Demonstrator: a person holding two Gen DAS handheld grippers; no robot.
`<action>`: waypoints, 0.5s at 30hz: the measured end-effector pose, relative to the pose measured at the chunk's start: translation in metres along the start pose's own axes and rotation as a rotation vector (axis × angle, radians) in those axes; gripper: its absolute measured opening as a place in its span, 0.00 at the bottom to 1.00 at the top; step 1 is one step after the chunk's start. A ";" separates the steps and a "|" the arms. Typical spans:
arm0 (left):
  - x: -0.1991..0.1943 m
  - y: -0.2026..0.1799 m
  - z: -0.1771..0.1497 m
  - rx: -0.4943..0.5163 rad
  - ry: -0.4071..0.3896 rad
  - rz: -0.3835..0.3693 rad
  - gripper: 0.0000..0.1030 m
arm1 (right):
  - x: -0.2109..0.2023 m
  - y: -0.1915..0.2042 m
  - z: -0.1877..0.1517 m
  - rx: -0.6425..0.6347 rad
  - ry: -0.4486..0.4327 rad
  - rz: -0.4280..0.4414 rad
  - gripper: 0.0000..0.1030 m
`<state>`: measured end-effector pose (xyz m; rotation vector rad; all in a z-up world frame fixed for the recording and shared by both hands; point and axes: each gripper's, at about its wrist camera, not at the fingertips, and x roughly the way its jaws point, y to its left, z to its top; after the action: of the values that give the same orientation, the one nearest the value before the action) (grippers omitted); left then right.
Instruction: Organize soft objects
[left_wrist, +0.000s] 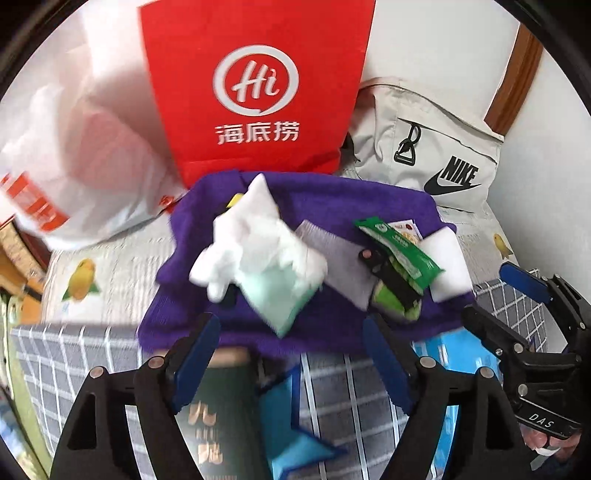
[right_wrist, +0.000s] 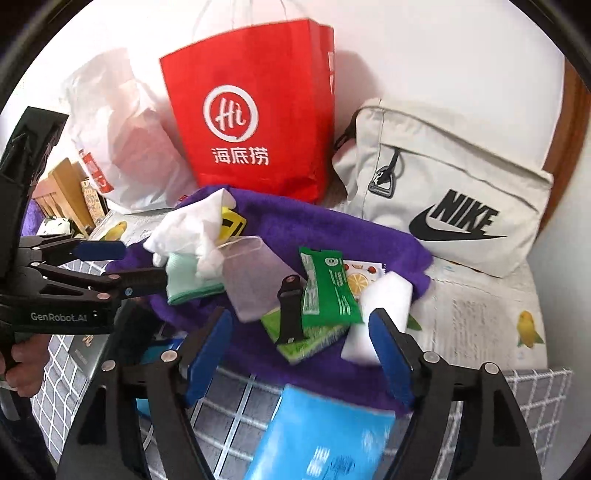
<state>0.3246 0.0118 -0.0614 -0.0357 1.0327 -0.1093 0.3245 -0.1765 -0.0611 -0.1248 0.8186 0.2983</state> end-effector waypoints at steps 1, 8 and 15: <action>-0.006 0.000 -0.007 0.001 -0.005 0.005 0.77 | -0.005 0.002 -0.003 0.004 -0.007 0.002 0.78; -0.058 0.004 -0.059 -0.019 -0.096 0.050 0.84 | -0.046 0.013 -0.033 0.074 -0.022 -0.010 0.84; -0.106 -0.003 -0.105 -0.043 -0.183 0.066 0.89 | -0.096 0.027 -0.068 0.105 -0.066 -0.038 0.88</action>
<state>0.1803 0.0223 -0.0241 -0.0501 0.8520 -0.0234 0.2071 -0.1866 -0.0366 -0.0324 0.7637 0.2217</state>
